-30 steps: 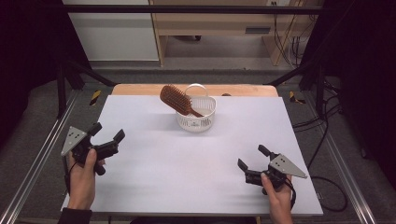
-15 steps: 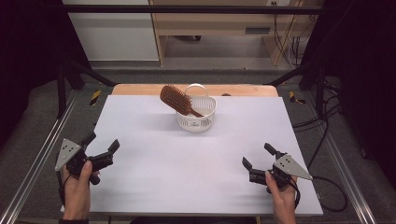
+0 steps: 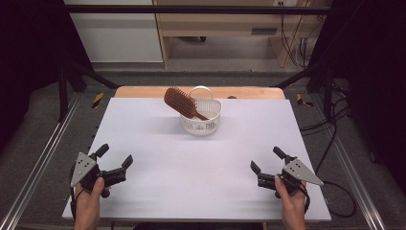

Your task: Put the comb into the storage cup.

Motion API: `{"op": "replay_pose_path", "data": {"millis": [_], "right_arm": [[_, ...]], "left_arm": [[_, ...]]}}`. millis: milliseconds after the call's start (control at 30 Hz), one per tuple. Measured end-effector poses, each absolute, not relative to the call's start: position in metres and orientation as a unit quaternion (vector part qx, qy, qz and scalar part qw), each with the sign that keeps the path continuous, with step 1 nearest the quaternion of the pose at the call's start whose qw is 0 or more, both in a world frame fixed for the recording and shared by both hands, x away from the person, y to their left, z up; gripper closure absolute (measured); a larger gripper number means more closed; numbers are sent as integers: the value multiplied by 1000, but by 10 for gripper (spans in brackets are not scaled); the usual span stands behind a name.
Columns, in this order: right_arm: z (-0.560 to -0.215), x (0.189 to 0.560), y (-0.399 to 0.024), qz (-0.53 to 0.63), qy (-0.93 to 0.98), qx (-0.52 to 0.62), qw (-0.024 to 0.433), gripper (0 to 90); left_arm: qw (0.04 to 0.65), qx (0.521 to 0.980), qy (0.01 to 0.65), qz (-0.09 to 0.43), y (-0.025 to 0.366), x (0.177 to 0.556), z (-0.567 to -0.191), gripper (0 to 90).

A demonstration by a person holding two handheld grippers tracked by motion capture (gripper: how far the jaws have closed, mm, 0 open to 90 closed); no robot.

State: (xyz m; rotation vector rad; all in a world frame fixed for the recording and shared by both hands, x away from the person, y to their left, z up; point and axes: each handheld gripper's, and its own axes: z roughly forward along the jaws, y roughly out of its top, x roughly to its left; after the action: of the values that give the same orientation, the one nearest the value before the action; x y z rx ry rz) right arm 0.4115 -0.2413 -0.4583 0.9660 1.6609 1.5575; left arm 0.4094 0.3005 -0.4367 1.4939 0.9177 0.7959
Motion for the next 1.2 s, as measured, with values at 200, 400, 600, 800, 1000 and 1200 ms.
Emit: {"op": "replay_pose_path", "data": {"millis": [200,400,600,800,1000,1200], "right_arm": [[-459,410,-245,595,632,367,335,30],[-461,408,-251,595,631,363,341,30],[-463,406,-256,603,639,345,330,33],[-463,405,-263,603,638,351,326,30],[-464,405,-266,601,639,355,323,29],[-467,404,-266,603,641,350,322,30]], "left_arm": [[566,659,371,328,291,404,-445,18],[554,659,382,338,284,401,-450,15],[564,661,373,325,286,400,-452,14],[565,662,372,321,288,394,-455,15],[574,653,379,319,291,386,-456,10],[570,654,367,335,292,374,-456,4]]}}
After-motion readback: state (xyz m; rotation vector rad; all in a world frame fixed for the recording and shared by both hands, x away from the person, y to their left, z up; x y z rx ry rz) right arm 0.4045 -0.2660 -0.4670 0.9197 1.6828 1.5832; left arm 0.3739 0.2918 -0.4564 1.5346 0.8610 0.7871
